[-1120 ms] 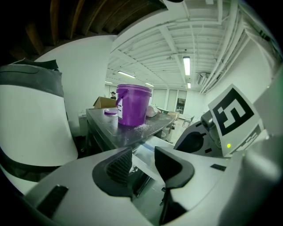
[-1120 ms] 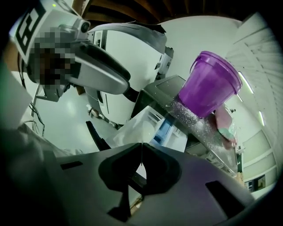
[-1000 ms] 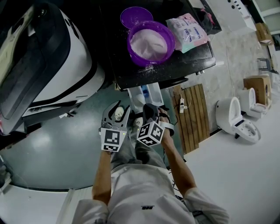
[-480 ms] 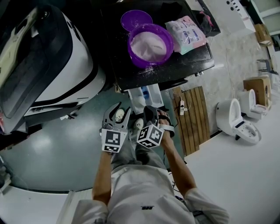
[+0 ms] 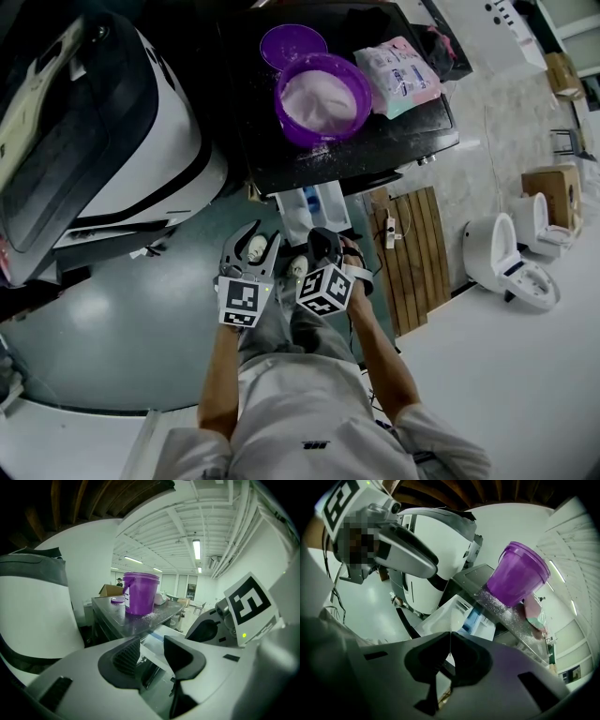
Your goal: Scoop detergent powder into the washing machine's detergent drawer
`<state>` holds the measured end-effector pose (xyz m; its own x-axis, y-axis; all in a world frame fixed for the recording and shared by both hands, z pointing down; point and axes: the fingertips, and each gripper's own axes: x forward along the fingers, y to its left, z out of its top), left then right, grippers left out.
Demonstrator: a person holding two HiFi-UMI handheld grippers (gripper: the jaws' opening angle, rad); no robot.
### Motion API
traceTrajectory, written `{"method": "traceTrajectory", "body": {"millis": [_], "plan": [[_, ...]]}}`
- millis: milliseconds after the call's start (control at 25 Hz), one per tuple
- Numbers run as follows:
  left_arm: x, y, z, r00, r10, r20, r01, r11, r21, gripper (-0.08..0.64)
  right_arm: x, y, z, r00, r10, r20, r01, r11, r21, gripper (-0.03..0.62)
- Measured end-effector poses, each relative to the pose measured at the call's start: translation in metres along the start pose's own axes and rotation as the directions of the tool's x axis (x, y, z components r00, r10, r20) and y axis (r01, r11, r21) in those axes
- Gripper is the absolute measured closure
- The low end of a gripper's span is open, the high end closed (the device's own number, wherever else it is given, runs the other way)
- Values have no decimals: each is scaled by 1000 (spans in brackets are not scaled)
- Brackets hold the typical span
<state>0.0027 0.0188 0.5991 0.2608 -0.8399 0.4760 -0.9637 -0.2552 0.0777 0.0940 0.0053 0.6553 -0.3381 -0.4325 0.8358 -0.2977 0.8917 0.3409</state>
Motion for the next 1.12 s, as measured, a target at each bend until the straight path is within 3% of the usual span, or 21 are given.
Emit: {"method": "traceTrajectory", "body": {"millis": [240, 400, 640, 920, 1120], "plan": [[-1, 0, 2, 1000, 2, 2, -2, 1000, 2, 390, -3, -1, 1, 998, 42, 36, -45, 994, 104, 585], [-1, 0, 4, 1000, 2, 4, -2, 1000, 4, 390, -7, -4, 5, 992, 81, 95, -100, 973, 210, 586], [-3, 0, 11, 1000, 6, 12, -6, 1000, 6, 390, -25, -15, 19, 961, 142, 237, -230, 886, 403, 585], [-8, -3, 34, 999, 4, 54, -4, 1000, -6, 390, -57, -40, 27, 922, 122, 368, -308, 808, 502, 585], [-18, -8, 62, 995, -3, 102, 4, 1000, -2, 390, -91, -61, 37, 895, 72, 440, -321, 789, 524, 584]]}}
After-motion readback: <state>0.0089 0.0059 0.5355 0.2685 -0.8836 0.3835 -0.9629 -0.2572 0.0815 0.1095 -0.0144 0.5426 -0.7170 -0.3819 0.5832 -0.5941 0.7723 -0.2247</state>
